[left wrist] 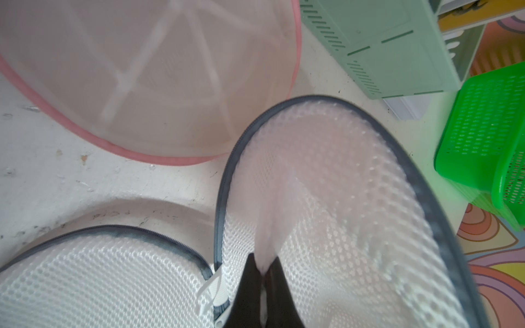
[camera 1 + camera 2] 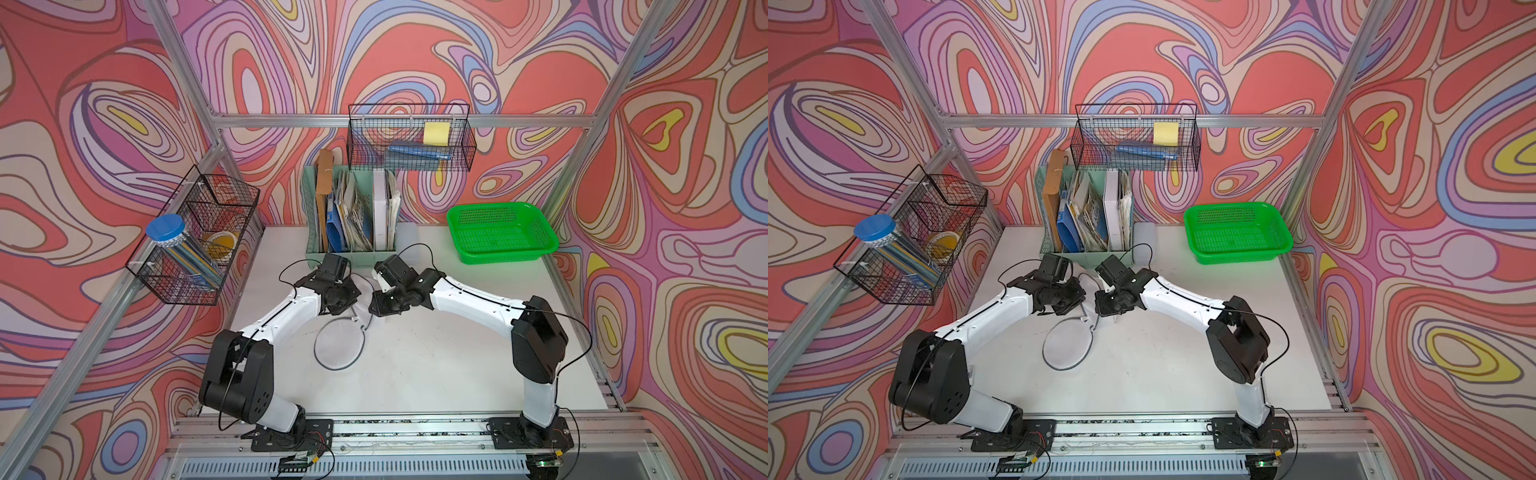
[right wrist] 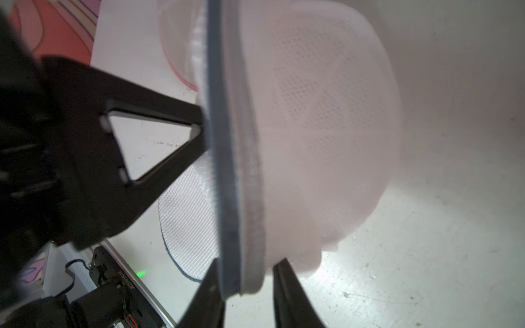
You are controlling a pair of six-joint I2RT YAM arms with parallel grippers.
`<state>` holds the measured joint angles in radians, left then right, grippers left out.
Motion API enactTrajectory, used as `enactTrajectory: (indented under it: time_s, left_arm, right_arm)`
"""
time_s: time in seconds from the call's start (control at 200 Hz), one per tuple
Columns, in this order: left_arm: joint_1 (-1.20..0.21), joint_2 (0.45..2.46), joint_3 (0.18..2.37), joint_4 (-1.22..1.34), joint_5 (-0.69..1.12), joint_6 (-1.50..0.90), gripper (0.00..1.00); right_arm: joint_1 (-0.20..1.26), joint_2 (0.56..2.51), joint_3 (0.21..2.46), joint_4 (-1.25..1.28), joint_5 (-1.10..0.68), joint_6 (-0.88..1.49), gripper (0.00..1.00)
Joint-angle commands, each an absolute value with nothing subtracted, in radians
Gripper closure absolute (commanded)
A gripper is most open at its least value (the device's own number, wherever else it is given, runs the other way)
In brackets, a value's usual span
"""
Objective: Turn the laundry bag inside out
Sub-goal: Turn over the laundry bag at the center of the board.
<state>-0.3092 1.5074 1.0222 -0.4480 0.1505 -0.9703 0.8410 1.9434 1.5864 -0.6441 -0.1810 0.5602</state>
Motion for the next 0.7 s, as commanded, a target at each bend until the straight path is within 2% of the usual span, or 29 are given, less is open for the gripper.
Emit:
enactTrajectory:
  time_s: [0.0,0.035,0.32,0.445,0.696]
  left_arm:
    - [-0.313,1.477,1.065,-0.52,0.105,-0.98,1.0]
    - [-0.312,1.471,1.077,-0.54,0.094,-0.975,1.0]
    - [-0.249,1.401,1.174,-0.693,0.223,-0.929,1.0]
    - [-0.228,1.404,1.234,-0.786,0.356,-0.87,1.0]
    - [-0.215,1.39,1.251,-0.949,0.505,-0.756,1.0]
  right_arm:
    - [0.842,1.94,1.582,-0.693,-0.131,0.568,0.95]
    - [0.841,1.934,1.565,-0.682,-0.123,0.564,1.0]
    - [0.791,1.899,1.371,-0.488,-0.043,0.513,1.0]
    - [0.757,1.904,1.345,-0.426,0.01,0.478,1.0]
    - [0.667,1.906,1.302,-0.351,0.141,0.407,1.0]
